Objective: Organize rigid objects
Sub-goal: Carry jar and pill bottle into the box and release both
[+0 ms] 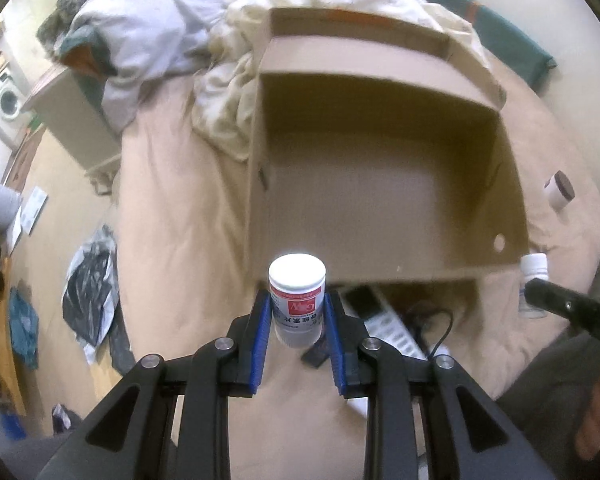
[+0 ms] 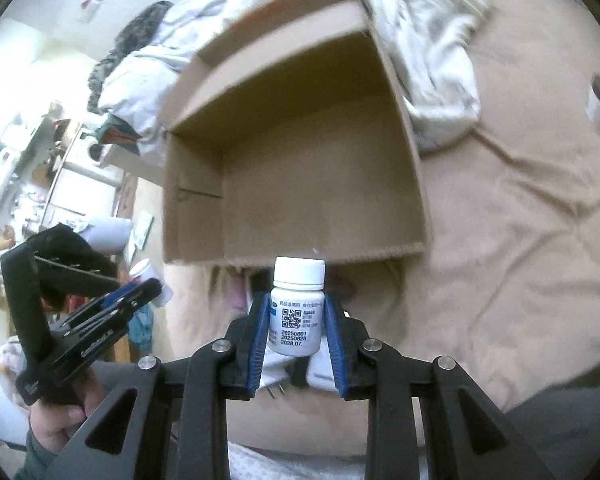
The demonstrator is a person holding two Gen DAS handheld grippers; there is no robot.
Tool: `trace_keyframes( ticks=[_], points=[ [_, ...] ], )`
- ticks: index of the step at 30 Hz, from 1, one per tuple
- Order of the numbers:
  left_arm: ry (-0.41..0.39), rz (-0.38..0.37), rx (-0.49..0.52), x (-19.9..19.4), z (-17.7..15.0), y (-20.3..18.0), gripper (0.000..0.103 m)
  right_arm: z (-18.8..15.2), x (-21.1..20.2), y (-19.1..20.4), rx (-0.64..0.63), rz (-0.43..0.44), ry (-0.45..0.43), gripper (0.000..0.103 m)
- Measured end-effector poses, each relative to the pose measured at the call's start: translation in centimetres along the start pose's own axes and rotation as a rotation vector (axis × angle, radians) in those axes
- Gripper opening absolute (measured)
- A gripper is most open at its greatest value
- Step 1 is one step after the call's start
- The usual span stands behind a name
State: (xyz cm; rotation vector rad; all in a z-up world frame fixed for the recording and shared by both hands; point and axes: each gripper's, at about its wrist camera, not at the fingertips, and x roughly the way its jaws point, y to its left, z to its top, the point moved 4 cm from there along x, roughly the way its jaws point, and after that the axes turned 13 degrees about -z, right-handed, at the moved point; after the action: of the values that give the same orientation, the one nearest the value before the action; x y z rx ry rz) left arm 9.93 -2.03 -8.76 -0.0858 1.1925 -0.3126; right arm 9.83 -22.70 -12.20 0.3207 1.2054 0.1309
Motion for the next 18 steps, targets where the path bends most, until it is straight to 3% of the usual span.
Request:
trace_keyframes(
  ticks=[5, 9, 13, 18],
  points=[
    [-0.031, -0.001, 0.035, 0.9, 3.4, -1.0, 0.024, 3.5, -0.2, 0.6, -0.05, -0.023, -0.058, 0.028],
    [-0.019, 0.009, 0.073, 4.3, 5.7, -1.2, 0.024, 6.4, 2.2, 0.5, -0.101, -0.055, -0.093, 0.028],
    [-0.039, -0.007, 0.052, 6.8, 6.1, -0.2, 0.024, 6.3, 5.5, -0.4, -0.068, -0.08, -0.034, 0.028],
    [0.016, -0.019, 0.051, 9.3, 5.9, -0.2, 0.024, 5.8, 6.7, -0.1, -0.106, -0.118, -0.026, 0.028]
  ],
)
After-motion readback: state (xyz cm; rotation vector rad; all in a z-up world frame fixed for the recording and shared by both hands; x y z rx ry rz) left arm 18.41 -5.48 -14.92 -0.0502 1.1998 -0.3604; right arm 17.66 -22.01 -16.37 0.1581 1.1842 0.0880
